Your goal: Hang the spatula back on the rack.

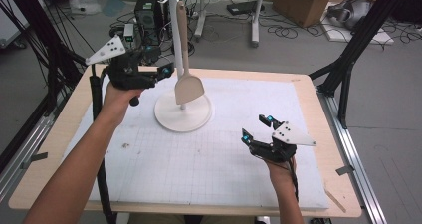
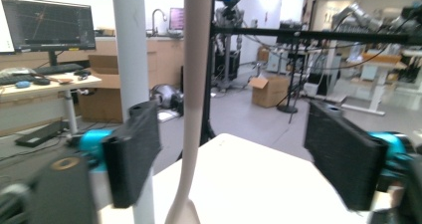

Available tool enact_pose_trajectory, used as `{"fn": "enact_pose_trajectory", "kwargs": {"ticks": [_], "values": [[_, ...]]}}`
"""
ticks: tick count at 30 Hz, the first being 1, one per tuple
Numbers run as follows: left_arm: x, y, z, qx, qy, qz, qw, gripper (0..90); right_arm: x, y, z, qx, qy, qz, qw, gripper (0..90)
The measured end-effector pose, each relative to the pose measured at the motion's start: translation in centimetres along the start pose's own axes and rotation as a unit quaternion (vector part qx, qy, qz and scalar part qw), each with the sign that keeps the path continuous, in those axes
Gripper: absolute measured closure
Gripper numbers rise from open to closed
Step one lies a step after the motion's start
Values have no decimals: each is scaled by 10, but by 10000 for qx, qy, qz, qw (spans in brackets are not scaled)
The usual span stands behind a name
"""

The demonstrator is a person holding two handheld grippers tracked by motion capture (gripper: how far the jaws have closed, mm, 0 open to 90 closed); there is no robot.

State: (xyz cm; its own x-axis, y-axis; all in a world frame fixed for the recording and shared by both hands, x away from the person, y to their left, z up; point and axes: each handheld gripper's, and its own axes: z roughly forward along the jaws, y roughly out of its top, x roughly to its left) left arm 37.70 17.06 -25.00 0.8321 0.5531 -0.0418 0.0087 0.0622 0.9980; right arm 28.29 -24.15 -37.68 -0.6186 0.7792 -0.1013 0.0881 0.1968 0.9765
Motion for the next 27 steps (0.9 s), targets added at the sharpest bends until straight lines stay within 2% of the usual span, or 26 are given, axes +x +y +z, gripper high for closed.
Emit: {"fn": "enact_pose_trajectory", "kwargs": {"ticks": [4, 7, 11, 17, 20, 27], "values": [[-7, -15, -15, 98, 29, -38, 9999, 145, -2, -4, 0, 113, -30, -44, 9999, 270], [-10, -26, -25, 87, 40, 88, 9999, 146, -2, -6, -2, 179, -51, 8, 9998, 269], [-13, -46, -42, 92, 160, 262, 9995, 145, -5, -9, -4, 210, -114, -11, 9997, 268], [-14, -73, -64, 165, 358, 66, 9992, 148, -7, -16, -9, 313, -195, 7, 9993, 241], [-14, -86, -75, 260, 487, 60, 9985, 148, -6, -18, -10, 372, -205, 17, 9991, 225], [-17, -119, -95, 423, 692, -111, 9966, 146, -7, -24, -15, 387, -196, 50, 9990, 214]]}}
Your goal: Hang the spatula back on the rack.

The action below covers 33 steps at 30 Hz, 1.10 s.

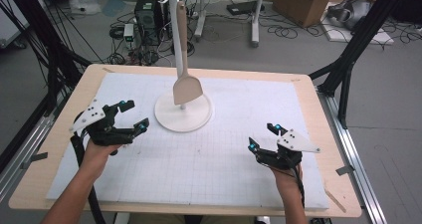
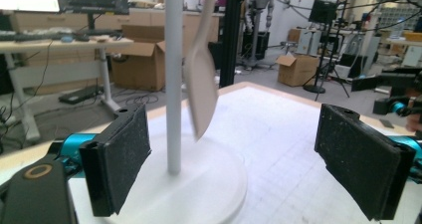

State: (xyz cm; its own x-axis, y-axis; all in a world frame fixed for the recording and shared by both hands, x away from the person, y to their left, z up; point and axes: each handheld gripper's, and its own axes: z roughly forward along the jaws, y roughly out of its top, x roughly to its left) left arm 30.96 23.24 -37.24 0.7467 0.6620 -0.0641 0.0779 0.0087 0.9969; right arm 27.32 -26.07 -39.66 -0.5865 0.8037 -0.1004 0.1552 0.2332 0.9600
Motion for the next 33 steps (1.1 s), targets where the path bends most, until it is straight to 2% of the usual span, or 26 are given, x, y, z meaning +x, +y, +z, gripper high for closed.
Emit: {"fn": "enact_pose_trajectory", "kwargs": {"ticks": [6, 15, 24, 33], "values": [[-1, -26, -10, 115, 119, -134, 9998, 146, -3, -11, -6, 99, -48, 47, 9999, 206], [-3, -45, -17, 244, 180, -215, 9993, 148, -9, -24, -14, 206, -175, 178, 9995, 197], [-3, -49, -16, 291, 175, -257, 9991, 150, -10, -34, -12, 252, -179, 258, 9992, 196], [-1, -50, -17, 245, 230, -356, 9988, 150, -10, -35, -15, 199, -203, 265, 9992, 197]]}}
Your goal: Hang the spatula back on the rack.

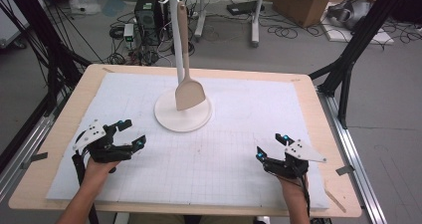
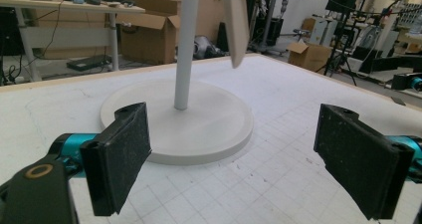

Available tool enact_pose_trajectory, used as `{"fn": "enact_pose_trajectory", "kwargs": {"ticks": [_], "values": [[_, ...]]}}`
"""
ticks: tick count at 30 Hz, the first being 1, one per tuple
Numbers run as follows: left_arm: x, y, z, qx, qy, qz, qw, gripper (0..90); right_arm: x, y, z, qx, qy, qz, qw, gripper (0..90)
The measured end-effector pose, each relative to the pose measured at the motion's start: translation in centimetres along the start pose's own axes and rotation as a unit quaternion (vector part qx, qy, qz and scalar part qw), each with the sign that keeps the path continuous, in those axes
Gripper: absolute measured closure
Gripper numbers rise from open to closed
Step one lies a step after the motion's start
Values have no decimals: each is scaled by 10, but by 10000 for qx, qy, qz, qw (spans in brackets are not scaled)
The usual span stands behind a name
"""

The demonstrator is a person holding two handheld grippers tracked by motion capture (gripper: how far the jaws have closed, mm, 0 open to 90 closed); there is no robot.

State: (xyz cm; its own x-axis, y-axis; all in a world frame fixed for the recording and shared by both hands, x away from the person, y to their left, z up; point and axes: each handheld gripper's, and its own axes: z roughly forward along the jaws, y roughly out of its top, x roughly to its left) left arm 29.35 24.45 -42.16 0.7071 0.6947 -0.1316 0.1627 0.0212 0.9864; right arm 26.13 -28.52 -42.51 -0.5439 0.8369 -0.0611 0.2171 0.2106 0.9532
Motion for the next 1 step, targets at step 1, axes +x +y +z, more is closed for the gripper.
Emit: {"fn": "enact_pose_trajectory", "kwargs": {"ticks": [1], "values": [[0, 0, 0, -1, 2, -7, 10000, 149, 0, 0, -1, 8, 6, 13, 10000, 197]]}}
